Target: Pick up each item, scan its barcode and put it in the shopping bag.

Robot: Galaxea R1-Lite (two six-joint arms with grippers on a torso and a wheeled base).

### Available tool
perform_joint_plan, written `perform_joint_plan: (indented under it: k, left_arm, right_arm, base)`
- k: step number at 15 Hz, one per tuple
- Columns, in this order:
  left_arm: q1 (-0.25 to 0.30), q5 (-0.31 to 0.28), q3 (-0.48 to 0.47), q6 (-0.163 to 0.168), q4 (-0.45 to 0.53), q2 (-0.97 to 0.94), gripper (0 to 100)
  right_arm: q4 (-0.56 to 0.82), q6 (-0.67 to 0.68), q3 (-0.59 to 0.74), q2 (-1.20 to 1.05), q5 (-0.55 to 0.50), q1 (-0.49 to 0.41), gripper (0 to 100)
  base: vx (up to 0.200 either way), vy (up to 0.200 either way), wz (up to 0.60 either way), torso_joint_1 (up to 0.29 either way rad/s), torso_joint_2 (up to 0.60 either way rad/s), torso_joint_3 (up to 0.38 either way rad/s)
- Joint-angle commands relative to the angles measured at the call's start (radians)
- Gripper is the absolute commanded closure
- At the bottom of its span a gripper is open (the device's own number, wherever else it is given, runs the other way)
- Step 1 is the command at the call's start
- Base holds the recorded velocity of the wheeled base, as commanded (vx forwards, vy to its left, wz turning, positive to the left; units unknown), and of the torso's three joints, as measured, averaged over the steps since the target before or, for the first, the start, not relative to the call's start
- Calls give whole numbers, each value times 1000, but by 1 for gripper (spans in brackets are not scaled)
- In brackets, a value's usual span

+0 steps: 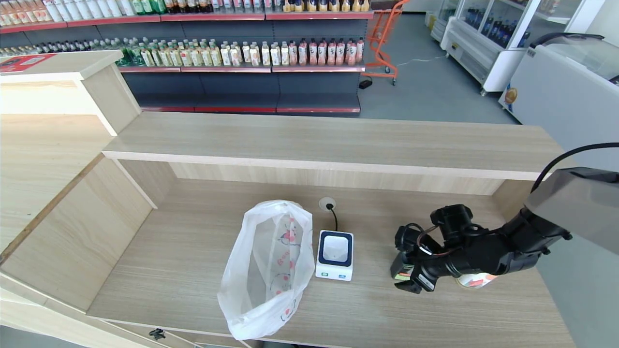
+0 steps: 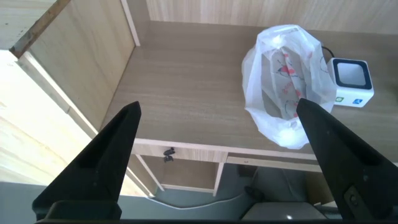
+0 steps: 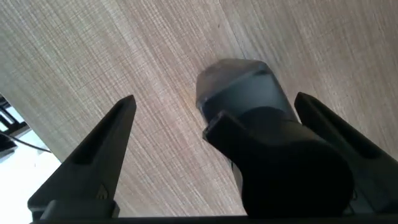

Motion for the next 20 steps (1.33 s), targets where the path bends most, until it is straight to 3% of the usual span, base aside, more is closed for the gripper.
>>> perform_joint_plan:
  k: [1,8,11,13,15,18,20]
  left_arm:
    - [0,0,0,0,0,1,0]
    - [0,0,0,0,0,1,0]
    - [0,0,0,0,0,1,0]
    - [0,0,0,0,0,1,0]
    - [0,0,0,0,0,1,0]
    - [0,0,0,0,0,1,0]
    - [0,0,0,0,0,1,0]
  right_arm:
    - [-34,0,-1,30,2,11,100]
    - [-168,33,85,-10,25,52,100]
    - [-221,367,217,-269,8,61,100]
    - [-220,410,355,-505,-66,8,100]
    - [-204,273,544,-760,-72,-32,100]
    - [82,-36,528,-1027,-6,-45,100]
    - [96,-280,530,-1048,54,-104,100]
  base:
    - [0,0,0,0,0,0]
    - [0,0,0,0,0,0]
    - [0,0,0,0,0,0]
    - [0,0,0,0,0,0]
    - [0,0,0,0,0,0]
    - [0,0,0,0,0,0]
    - [0,0,0,0,0,0]
